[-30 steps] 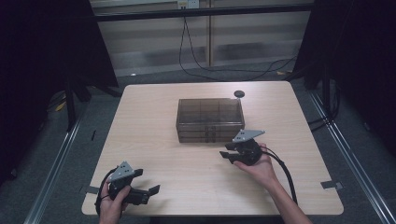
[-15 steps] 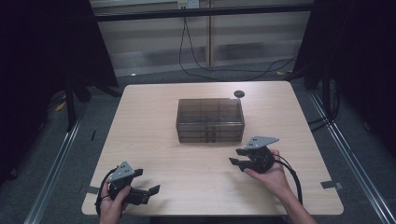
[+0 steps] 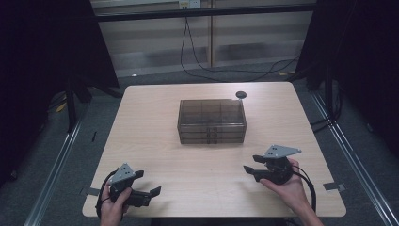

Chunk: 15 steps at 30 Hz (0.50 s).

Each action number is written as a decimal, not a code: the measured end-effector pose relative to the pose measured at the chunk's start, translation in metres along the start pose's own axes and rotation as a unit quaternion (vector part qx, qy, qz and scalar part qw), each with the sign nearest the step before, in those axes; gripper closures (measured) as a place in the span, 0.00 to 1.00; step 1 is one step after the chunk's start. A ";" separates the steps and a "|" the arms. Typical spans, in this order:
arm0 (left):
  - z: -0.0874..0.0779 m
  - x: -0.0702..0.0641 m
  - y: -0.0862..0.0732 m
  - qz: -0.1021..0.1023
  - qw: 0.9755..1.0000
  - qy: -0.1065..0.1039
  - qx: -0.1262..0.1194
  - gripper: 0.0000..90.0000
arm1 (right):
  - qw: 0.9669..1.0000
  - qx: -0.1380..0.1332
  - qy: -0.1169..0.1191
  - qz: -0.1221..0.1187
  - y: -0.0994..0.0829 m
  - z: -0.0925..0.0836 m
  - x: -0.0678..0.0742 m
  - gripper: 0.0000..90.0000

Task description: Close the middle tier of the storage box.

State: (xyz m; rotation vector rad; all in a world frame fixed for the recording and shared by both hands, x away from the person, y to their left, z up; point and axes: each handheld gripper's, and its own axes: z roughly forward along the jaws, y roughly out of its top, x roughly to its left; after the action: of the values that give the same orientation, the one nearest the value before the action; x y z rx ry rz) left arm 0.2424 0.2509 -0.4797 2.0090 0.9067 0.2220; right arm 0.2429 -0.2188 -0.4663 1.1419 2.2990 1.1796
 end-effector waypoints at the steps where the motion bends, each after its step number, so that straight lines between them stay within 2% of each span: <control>1: 0.000 0.000 0.000 0.000 1.000 0.000 0.001 0.05 | 1.000 0.001 0.001 0.005 -0.003 -0.002 0.000 0.49; 5: 0.000 0.000 0.000 -0.001 1.000 0.003 0.000 0.05 | 1.000 -0.004 -0.010 0.015 -0.014 -0.012 -0.002 0.48; 7: 0.000 0.000 0.000 0.000 1.000 0.006 0.003 0.05 | 1.000 -0.008 -0.026 0.016 -0.017 -0.017 -0.003 0.48; 10: 0.000 0.000 0.000 0.000 1.000 0.008 0.004 0.05 | 0.999 -0.009 -0.038 0.028 -0.023 -0.022 -0.006 0.47; 15: 0.000 0.001 0.000 -0.003 1.000 0.014 0.004 0.05 | 0.998 -0.008 -0.048 0.041 -0.034 -0.030 -0.009 0.45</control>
State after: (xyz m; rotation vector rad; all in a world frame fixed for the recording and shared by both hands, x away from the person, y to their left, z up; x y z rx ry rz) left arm 0.2432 0.2512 -0.4797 2.0160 0.9316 0.2433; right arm 0.2140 -0.2532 -0.4756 1.2687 2.1872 1.1443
